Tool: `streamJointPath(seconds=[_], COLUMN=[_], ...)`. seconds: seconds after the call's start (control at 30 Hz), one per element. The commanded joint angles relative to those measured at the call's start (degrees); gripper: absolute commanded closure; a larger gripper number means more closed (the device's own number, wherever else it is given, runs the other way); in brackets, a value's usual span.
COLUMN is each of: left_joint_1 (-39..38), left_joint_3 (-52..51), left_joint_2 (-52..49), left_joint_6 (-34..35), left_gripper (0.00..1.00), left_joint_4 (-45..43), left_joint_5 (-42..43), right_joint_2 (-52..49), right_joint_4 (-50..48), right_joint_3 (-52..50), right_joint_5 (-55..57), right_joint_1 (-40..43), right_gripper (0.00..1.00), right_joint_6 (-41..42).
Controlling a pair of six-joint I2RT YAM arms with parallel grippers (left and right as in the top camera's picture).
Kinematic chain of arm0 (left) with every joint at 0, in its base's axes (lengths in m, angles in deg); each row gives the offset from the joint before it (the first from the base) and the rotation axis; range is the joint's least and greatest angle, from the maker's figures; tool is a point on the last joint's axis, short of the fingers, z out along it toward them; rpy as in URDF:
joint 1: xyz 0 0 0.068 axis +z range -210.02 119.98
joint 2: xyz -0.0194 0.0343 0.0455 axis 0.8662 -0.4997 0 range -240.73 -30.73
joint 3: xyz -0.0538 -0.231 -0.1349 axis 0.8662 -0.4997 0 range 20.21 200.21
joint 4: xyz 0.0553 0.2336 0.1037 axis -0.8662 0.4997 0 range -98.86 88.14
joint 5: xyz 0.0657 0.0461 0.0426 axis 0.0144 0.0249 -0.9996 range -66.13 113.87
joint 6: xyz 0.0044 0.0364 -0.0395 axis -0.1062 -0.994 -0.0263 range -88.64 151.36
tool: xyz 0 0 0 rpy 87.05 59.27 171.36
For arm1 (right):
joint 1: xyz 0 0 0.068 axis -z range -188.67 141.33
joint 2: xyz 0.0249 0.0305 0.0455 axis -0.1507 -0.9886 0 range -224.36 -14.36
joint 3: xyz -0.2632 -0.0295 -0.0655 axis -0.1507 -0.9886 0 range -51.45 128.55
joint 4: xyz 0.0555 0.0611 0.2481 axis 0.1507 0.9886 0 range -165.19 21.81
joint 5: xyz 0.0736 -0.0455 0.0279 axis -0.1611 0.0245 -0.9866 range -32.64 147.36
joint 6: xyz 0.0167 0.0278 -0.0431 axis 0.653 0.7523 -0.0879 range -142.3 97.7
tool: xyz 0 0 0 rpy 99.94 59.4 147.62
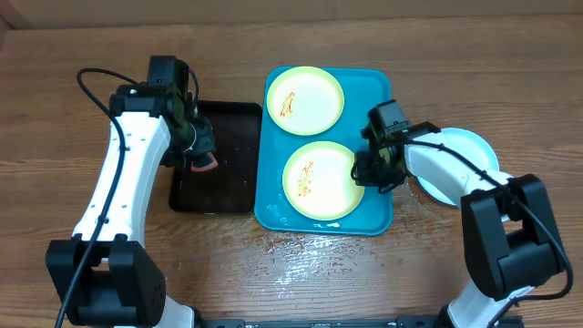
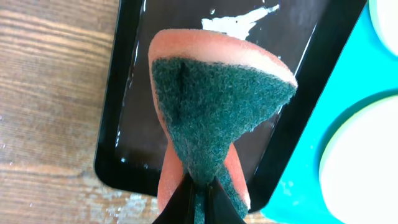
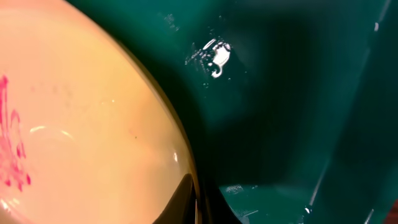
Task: Clean dirty plates on tray and stack at the side
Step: 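Grasp the sponge again with the left gripper and lift it, then carry the sponge with the left gripper onto the lower yellow plate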
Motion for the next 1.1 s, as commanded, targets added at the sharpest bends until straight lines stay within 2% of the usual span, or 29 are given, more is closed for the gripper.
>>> streamJointPath(seconds=[0.0, 0.27, 0.53, 0.8, 1.07], left_joint_1=[-0.81, -1.29, -1.29, -1.29, -1.29], left_joint_3=[-3.23, -16.46, -22.86, -23.21, -22.64], left_joint_2=[-1.46, -2.56, -2.56, -2.93, -9.42], left_joint_6=[-0.63, 0.68, 0.2, -1.33, -1.31], left_gripper=[0.96, 0.96, 0.96, 0.96, 0.96], left_joint_4=[-1.7, -15.52, -22.84, -24.63, -23.65], left_joint_5=[-0.61, -2.03, -1.86, -1.86, 0.74], right_joint_2=[-0.02, -0.02, -0.02, -0.02, -0.02], right_joint_4=[0.0, 0.07, 0.04, 0.26, 0.48], right_joint_3=[-0.39, -0.39, -0.39, -0.39, -0.39], right_joint_5=[5.05, 5.01, 5.01, 5.01, 5.01], right_joint_1=[-0.17, -0.17, -0.17, -0.17, -0.17], right_gripper=[0.96, 0.96, 0.96, 0.96, 0.96], right_joint_6=[4.63, 4.59, 4.61, 4.61, 4.61])
